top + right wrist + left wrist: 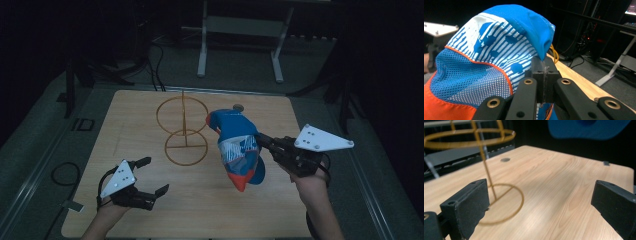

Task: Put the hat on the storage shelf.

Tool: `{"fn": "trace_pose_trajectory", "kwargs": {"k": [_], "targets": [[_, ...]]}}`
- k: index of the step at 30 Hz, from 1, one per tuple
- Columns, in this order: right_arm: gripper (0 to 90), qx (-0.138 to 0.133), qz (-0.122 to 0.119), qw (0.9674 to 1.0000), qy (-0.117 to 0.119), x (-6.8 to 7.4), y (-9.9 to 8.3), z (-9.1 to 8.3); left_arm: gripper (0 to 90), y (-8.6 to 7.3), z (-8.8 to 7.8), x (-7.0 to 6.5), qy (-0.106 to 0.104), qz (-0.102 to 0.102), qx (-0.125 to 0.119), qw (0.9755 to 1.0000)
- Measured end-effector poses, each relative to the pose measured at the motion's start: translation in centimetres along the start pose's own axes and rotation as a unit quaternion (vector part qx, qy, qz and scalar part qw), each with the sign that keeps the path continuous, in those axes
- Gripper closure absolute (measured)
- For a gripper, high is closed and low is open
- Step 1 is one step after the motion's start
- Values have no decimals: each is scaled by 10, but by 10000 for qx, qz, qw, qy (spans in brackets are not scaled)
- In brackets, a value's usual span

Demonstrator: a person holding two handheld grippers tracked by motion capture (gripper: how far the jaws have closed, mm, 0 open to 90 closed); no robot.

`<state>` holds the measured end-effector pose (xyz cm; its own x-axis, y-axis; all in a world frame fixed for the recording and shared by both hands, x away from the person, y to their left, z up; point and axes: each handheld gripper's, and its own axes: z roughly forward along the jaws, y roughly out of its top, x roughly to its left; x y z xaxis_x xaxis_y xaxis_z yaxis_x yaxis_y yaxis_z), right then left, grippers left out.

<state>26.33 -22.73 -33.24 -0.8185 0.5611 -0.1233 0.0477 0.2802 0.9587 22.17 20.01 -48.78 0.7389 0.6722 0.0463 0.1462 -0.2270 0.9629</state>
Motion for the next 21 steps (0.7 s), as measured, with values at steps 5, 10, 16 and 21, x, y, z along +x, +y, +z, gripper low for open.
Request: {"fn": "trace_pose_trajectory", "kwargs": {"k": [5,10,16,21], "targets": [[899,7,-64,10000,-35,-5,12,11,20,-28,-7,0,410,3,182,9990],[899,4,-117,9999,-55,-9,27,25,21,-51,-15,2,683,-245,203,9972],[899,18,-187,9998,-34,-14,50,50,21,-66,-20,5,861,-363,292,9952],[899,-27,-275,9996,-6,-16,70,76,21,-71,-24,7,903,-457,244,9946]]}}
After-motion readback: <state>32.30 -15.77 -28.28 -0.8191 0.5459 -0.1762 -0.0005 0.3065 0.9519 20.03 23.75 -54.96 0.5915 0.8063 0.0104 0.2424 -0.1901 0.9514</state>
